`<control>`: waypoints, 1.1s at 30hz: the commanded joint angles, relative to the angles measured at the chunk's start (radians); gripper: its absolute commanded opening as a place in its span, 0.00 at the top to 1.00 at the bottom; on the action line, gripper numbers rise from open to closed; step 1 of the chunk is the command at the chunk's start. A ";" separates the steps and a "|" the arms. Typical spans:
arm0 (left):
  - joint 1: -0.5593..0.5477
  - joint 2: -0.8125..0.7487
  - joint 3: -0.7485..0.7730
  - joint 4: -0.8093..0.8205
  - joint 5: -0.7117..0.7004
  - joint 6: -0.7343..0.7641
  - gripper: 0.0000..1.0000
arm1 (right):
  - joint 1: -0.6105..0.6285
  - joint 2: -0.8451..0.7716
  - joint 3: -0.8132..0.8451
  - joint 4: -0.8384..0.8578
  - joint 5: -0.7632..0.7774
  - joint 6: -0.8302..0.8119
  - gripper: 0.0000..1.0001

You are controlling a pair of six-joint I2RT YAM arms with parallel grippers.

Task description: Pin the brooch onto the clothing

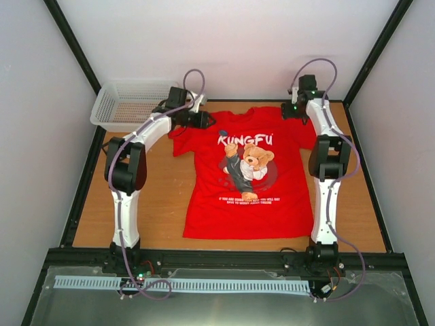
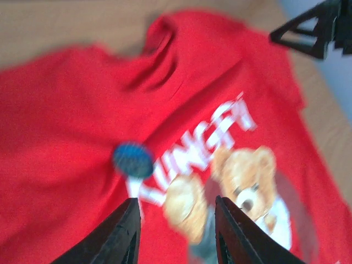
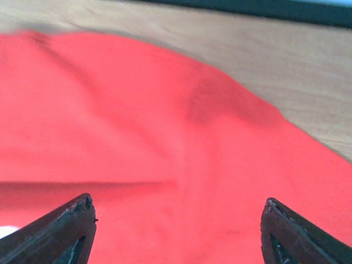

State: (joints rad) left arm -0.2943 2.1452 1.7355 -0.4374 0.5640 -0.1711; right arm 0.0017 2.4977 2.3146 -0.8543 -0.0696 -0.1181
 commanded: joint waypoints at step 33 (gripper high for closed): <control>0.005 0.183 0.268 -0.027 0.144 -0.150 0.40 | 0.070 -0.939 -0.791 0.153 -0.390 0.112 0.19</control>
State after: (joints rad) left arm -0.3233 2.4973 1.9919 -0.3962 0.7582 -0.4076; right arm 0.0402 1.6497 1.5654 -0.7025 -0.4561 0.0368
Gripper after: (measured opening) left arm 0.573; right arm 0.808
